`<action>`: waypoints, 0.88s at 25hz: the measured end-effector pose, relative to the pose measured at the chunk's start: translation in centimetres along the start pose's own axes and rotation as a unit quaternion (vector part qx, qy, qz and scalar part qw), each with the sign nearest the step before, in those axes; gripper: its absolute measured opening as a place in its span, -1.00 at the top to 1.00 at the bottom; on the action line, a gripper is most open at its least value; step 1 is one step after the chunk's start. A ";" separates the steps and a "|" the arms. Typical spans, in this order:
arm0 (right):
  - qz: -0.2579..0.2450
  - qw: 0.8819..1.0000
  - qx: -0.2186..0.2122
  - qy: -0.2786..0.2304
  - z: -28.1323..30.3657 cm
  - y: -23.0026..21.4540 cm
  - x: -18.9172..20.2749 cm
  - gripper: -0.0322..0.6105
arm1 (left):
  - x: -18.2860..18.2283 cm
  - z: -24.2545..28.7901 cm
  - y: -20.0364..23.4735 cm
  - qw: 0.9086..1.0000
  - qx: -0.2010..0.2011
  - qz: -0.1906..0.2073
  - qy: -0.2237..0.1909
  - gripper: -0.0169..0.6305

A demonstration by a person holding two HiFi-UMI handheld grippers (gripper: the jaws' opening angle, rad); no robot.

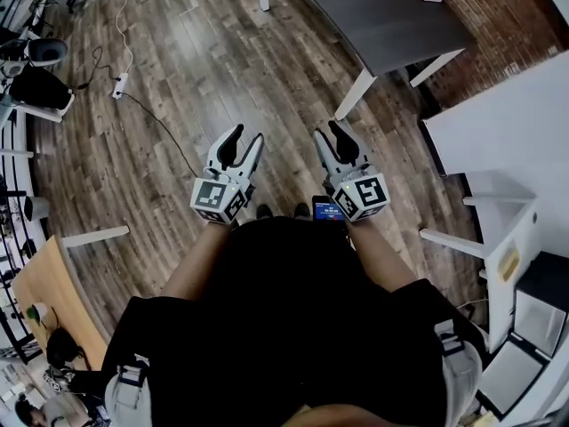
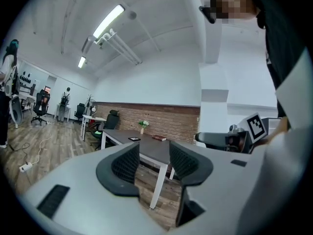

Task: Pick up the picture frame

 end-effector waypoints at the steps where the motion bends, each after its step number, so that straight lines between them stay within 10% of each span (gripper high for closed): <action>1: 0.005 1.000 0.000 0.001 -0.2 -0.4 0.2 0.47 | 0.1 0.3 -0.3 1.000 0.000 -0.001 0.001 0.41; 22: 0.038 0.999 0.002 0.004 -2.2 -7.6 1.8 0.47 | 2.2 3.3 -2.4 0.998 -0.055 -0.015 -0.001 0.43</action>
Point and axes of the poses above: the fingertips, and each gripper's own axes: z forward along the fingers, y to its left, x out of its underside, the point moved 10 cm from there along -z, backward along the fingers, and after that the axes turned 4 degrees about -y, right-handed, at the moved point
